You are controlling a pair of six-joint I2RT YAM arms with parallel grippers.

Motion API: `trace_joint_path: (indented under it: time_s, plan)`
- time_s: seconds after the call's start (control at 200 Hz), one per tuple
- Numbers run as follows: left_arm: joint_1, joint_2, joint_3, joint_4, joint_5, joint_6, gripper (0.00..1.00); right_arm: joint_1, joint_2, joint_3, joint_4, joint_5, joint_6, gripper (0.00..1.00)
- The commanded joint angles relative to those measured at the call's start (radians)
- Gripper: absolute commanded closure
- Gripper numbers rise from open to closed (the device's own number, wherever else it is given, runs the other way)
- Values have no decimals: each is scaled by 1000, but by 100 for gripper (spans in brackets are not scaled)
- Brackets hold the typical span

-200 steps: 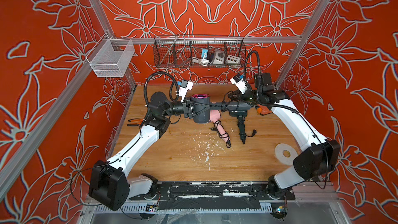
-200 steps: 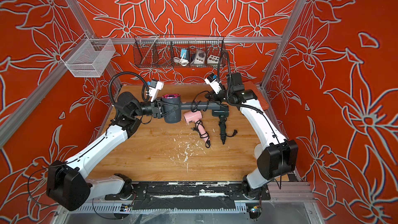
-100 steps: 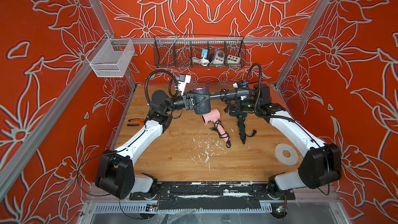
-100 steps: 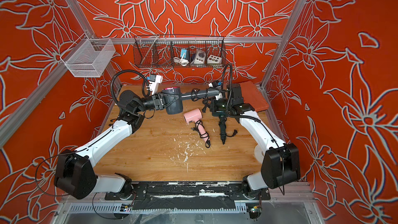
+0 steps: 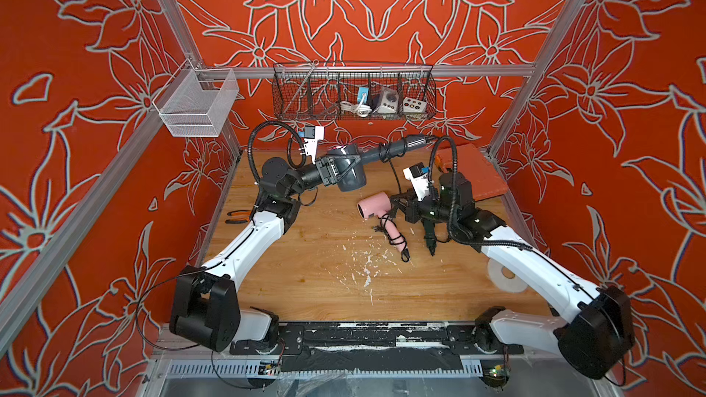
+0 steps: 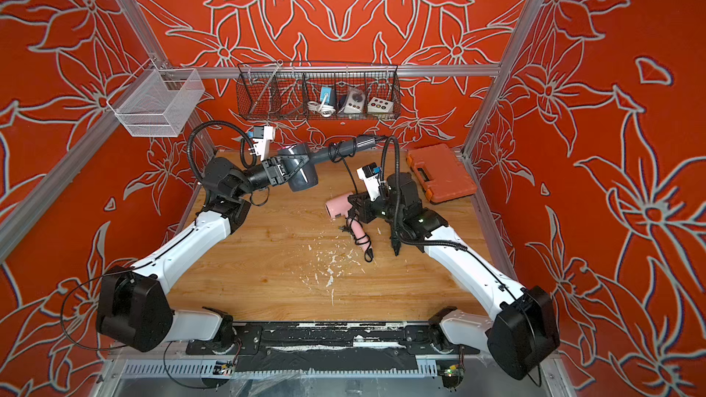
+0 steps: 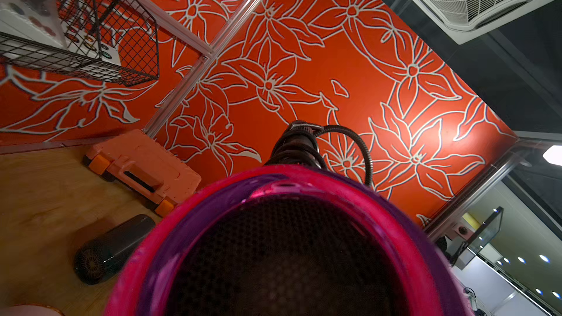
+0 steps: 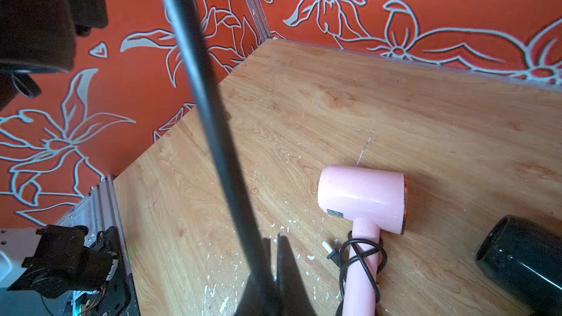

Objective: Wrap the cord around the hair dryer
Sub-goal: Wrap the power cord around the hair dryer.

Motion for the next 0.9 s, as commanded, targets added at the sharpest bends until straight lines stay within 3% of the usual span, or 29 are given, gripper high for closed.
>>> trace_joint_path:
  time_s: [0.0,0.215,0.335,0.6,0.896]
  plan:
    - [17,-46,10,27,-92,61,100,39,-11,-14,-97,117,-44,100]
    - [24,-69,20,-162,-123,207,100,134,-23,15,-198,212,-97,100]
    - [23,-85,50,-365,-156,348,100,172,-15,61,-312,265,-149,100]
    - [15,-96,133,-759,-191,621,100,198,33,256,-635,384,-296,100]
    - [-67,-66,181,-1010,-223,772,100,198,163,536,-865,560,-513,100]
